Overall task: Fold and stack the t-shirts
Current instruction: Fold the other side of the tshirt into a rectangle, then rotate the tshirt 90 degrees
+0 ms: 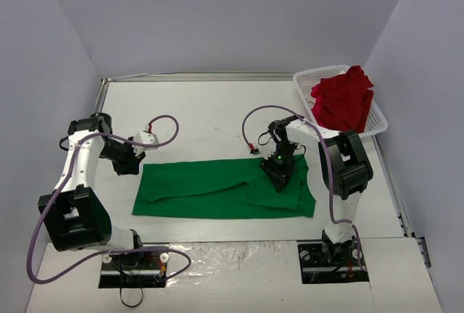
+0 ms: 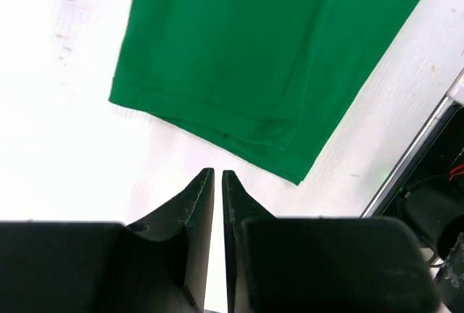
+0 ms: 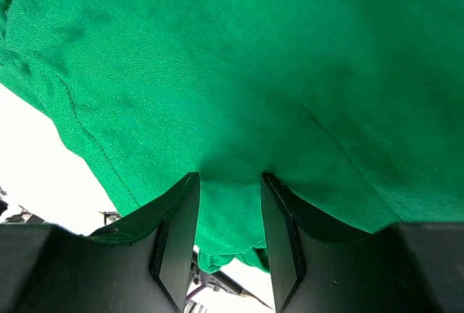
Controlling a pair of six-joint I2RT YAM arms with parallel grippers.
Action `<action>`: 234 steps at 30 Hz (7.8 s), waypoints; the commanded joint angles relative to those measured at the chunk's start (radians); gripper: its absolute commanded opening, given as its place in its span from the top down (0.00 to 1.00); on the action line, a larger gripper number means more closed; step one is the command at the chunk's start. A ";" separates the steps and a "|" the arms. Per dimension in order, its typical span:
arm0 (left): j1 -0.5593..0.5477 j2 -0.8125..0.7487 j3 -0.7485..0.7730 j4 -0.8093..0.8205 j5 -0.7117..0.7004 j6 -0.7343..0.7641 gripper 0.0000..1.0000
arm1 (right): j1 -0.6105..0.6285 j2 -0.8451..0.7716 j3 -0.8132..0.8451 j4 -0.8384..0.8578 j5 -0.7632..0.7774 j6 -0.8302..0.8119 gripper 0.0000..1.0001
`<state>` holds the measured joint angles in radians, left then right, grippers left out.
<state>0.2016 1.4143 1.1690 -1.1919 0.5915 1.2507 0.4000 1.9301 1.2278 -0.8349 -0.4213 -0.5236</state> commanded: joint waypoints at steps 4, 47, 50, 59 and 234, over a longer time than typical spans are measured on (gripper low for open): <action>0.002 0.041 0.029 -0.103 0.137 -0.065 0.91 | 0.003 0.067 0.010 -0.007 0.052 -0.013 0.65; -0.227 0.342 0.043 0.328 -0.173 -0.458 0.98 | -0.029 0.862 1.375 0.223 0.289 0.209 0.99; -0.249 0.373 0.038 0.351 -0.171 -0.473 0.98 | -0.030 0.871 1.382 0.258 0.311 0.223 0.99; -0.401 0.434 0.017 0.383 -0.147 -0.519 0.98 | -0.033 0.899 1.403 0.310 0.323 0.260 0.97; -0.148 -0.413 -0.066 0.460 -0.082 -0.950 0.06 | 0.062 -0.166 0.316 0.108 0.110 -0.019 0.37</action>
<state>0.0483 1.0264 1.0599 -0.7029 0.5179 0.2836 0.4793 1.8591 1.6138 -0.6785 -0.3225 -0.5541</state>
